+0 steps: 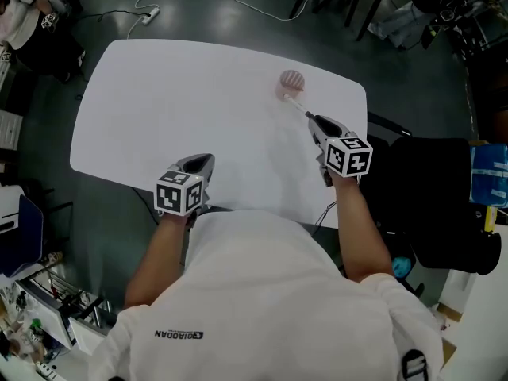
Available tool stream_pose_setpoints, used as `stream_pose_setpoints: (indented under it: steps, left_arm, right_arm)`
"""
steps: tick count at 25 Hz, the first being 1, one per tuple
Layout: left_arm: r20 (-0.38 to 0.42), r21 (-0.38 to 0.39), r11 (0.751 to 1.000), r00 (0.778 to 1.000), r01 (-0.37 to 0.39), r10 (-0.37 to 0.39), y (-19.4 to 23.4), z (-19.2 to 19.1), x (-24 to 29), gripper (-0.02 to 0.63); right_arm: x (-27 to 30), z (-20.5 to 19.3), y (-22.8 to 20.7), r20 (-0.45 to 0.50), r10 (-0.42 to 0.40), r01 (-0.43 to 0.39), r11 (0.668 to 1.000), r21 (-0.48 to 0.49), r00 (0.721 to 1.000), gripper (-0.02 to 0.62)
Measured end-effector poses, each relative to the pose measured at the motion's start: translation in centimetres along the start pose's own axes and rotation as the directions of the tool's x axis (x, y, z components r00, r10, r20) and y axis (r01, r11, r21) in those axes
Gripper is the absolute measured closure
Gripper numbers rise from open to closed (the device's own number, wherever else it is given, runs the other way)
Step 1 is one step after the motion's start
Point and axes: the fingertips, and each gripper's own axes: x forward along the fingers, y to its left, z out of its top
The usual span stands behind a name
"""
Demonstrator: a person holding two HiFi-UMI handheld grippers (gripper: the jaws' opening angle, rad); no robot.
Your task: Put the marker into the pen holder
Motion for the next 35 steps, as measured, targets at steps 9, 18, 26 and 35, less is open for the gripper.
stream_pose_setpoints:
  steps: [9, 18, 26, 35]
  left_arm:
    - [0.02, -0.033, 0.999, 1.0, -0.018, 0.019, 1.8, -0.4, -1.5, 0.578]
    - [0.028, -0.076, 0.997, 0.999, -0.024, 0.026, 4.0, -1.2, -2.5, 0.578]
    - [0.018, -0.076, 0.997, 1.0, -0.004, 0.006, 5.7, -1.3, -2.4, 0.578]
    - [0.017, -0.047, 0.996, 0.997, 0.073, -0.072, 7.4, 0.2, -2.4, 0.578]
  right_arm:
    - [3.7, 4.2, -2.4, -0.058, -0.089, 0.086, 0.995, -0.053, 0.994, 0.511]
    - [8.7, 4.6, -2.9, -0.194, -0.126, 0.105, 0.988, -0.115, 0.973, 0.511]
    - [10.0, 4.4, -3.1, -0.236, -0.158, 0.135, 0.985, -0.11, 0.959, 0.51]
    - [8.4, 4.3, -2.1, -0.185, -0.227, 0.225, 0.974, -0.032, 0.956, 0.486]
